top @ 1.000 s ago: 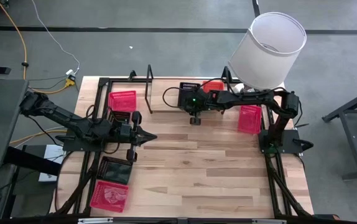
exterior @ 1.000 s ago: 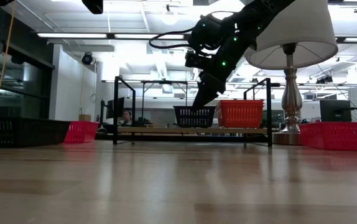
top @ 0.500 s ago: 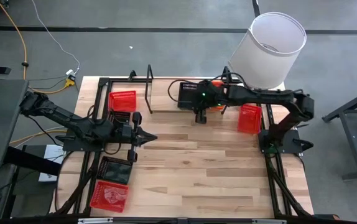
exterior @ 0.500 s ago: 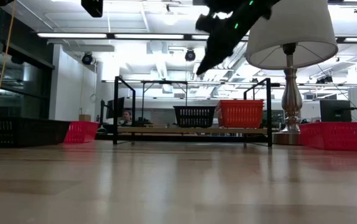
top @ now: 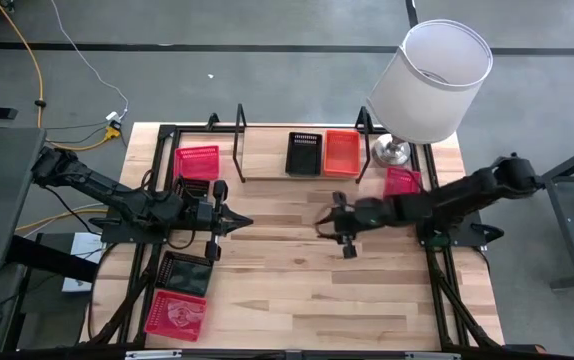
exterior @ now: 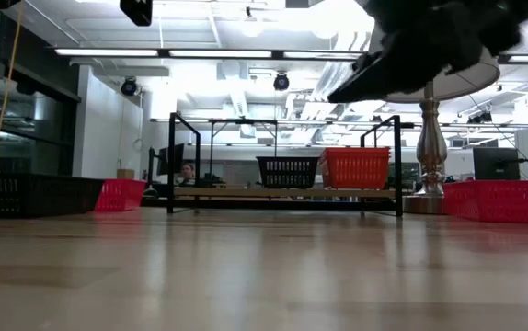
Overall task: Stack baskets on shelf by color
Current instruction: Stack the top black basket on top of the black basket on the shelf
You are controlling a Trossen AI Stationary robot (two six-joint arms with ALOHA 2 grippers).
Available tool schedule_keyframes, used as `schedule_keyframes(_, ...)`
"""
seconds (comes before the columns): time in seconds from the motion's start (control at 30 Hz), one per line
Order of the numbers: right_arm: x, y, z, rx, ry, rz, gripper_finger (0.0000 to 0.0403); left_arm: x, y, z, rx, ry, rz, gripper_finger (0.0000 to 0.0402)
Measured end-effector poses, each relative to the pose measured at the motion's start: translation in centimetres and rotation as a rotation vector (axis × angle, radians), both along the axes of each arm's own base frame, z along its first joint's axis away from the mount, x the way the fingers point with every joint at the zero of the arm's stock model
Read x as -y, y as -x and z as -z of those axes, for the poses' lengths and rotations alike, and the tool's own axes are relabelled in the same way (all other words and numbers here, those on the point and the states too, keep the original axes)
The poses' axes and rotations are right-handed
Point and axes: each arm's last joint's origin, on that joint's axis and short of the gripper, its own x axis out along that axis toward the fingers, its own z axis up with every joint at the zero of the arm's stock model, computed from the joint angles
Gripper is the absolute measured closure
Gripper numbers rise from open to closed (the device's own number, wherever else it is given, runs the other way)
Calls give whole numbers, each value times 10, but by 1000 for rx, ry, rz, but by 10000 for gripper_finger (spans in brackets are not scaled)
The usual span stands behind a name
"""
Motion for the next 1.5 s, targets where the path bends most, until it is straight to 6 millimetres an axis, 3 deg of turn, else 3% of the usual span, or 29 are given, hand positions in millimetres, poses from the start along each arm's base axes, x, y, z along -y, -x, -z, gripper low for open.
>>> schedule_keyframes(0.17,-9,16,1,384,-31,-1,254,0,-1,1,-3,-1,0,401)
schedule_keyframes(0.37,-10,20,-12,570,-34,-61,254,0,-1,0,0,-1,0,401)
schedule_keyframes(0.57,-10,16,-16,569,-34,-60,254,0,-1,3,-28,37,-5,395)
schedule_keyframes(0.7,-10,16,-13,538,-36,-59,254,-2,0,12,-99,114,-87,362)
schedule_keyframes(1.0,-9,15,-11,510,-64,-7,254,-27,16,47,-329,202,-640,254)
schedule_keyframes(1.17,-8,15,-11,508,-64,-6,254,-36,23,65,-528,483,-553,222)
schedule_keyframes(1.3,-8,15,-11,508,-57,-7,254,-35,23,73,-642,582,-477,218)
schedule_keyframes(1.5,-8,15,-10,504,-54,-7,254,-26,15,60,-803,640,-397,218)
